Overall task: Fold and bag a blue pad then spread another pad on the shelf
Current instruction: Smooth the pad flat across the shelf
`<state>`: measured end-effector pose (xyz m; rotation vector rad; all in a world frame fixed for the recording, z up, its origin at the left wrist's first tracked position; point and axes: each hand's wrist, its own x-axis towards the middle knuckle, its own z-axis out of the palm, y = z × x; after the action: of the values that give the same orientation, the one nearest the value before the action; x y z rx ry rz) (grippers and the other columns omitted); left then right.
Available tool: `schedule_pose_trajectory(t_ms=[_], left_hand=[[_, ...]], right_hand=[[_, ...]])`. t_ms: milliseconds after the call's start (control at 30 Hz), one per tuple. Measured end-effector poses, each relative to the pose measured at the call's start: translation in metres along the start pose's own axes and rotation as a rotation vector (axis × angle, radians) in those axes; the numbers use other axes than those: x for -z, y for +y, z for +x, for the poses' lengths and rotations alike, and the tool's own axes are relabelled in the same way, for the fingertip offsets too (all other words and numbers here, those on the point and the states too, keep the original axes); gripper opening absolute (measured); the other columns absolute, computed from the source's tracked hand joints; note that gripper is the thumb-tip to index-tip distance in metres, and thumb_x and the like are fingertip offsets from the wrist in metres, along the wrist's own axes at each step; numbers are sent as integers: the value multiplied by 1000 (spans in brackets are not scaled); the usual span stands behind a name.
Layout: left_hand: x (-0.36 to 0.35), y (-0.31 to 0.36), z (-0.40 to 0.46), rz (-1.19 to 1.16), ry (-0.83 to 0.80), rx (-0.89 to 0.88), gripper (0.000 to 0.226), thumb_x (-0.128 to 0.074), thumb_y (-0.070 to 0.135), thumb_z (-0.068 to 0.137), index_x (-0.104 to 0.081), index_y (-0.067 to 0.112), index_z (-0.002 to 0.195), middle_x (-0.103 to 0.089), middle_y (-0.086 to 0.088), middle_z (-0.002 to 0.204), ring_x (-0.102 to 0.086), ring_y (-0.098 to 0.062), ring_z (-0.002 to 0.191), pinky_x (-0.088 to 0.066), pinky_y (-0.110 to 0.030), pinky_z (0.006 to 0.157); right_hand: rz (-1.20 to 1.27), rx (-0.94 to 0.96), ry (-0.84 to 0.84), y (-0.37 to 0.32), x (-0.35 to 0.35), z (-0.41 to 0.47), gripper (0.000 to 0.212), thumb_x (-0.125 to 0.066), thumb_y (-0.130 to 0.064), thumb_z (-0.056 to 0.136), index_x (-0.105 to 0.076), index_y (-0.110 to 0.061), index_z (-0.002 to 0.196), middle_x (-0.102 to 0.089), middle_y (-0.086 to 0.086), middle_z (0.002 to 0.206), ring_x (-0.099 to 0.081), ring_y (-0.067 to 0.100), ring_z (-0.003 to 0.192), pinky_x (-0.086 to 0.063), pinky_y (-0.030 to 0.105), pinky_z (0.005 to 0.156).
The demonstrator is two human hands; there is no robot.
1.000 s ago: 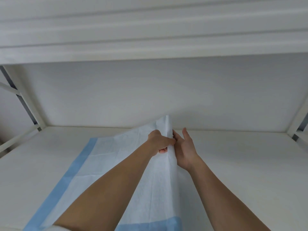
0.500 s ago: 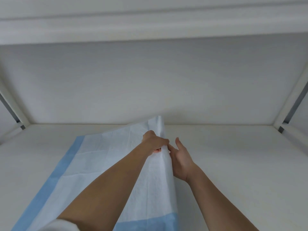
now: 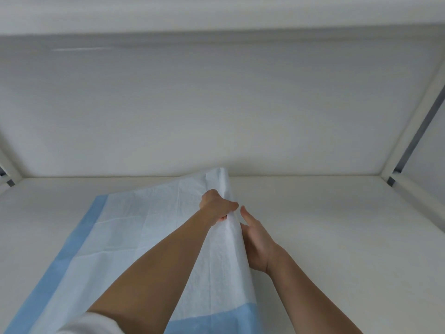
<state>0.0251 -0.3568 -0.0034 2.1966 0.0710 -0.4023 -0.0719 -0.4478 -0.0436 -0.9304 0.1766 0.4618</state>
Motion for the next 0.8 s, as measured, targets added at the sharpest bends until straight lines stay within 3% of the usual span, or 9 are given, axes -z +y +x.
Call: schedule_pose_trajectory(t_ms=[100, 200, 300, 467, 567, 633, 667, 733, 800], left_hand=[[-6, -7, 2, -3, -56, 18, 27, -72, 16, 80, -48, 8, 72, -50, -5, 57, -47, -13, 43, -40, -19, 44], [-8, -14, 5, -56, -135, 37, 20, -67, 19, 83, -56, 3, 82, -57, -10, 65, -54, -19, 53, -50, -24, 58], [-5, -20, 6, -128, -180, 63, 29, -62, 26, 88, -61, -2, 97, -71, -11, 84, -63, -21, 68, -56, -28, 73], [8, -32, 6, -158, -152, 39, 18, -59, 19, 90, -61, 2, 95, -68, -10, 92, -62, -18, 69, -54, -25, 65], [21, -45, 8, -31, -18, -39, 16, -56, 11, 86, -50, 10, 72, -54, -8, 76, -52, -20, 64, -45, -26, 59], [31, -56, 6, 106, 71, -65, 19, -54, 10, 83, -44, 13, 68, -48, -7, 74, -46, -19, 63, -39, -27, 58], [35, -62, 5, 194, 101, -66, 15, -55, 11, 83, -47, 12, 70, -50, -7, 77, -49, -20, 66, -42, -29, 62], [42, -73, 3, 396, 140, -26, 10, -55, 18, 84, -56, 10, 89, -53, -10, 101, -54, -27, 93, -45, -36, 84], [47, -81, 1, 527, 158, 46, 26, -56, 24, 87, -53, 12, 110, -41, -11, 121, -43, -33, 113, -37, -39, 93]], right_hand=[[-50, 1, 18, 2, 2, 2, 66, -52, -61, 85, -59, -11, 128, -58, 13, 132, -54, 29, 124, -40, 44, 108], [-77, -4, 53, 9, 12, 5, 54, -48, -52, 92, -58, -14, 129, -58, 13, 132, -54, 28, 124, -35, 46, 111], [-112, -39, 109, 15, 16, 3, 39, -51, -37, 93, -62, -16, 125, -66, 11, 122, -61, 26, 115, -45, 41, 102], [-250, -91, 221, 16, 14, 10, 34, -64, -14, 87, -62, -7, 120, -71, 13, 110, -68, 29, 101, -54, 41, 86], [-334, -68, 339, 12, 11, 15, 36, -68, -7, 83, -61, -4, 118, -71, 14, 105, -69, 30, 96, -56, 42, 83], [-393, -59, 400, 9, 8, 16, 39, -71, -7, 81, -61, -3, 119, -70, 14, 107, -68, 29, 96, -54, 43, 88], [-426, -59, 422, 8, 8, 16, 40, -72, -7, 80, -61, -3, 119, -70, 14, 108, -68, 29, 97, -54, 42, 89], [-492, -79, 449, 7, 5, 14, 39, -73, -9, 79, -62, -3, 115, -69, 12, 107, -68, 25, 89, -56, 36, 80], [-550, -103, 464, 5, 0, 10, 35, -74, -10, 79, -63, -3, 112, -68, 11, 104, -66, 19, 77, -55, 27, 64]])
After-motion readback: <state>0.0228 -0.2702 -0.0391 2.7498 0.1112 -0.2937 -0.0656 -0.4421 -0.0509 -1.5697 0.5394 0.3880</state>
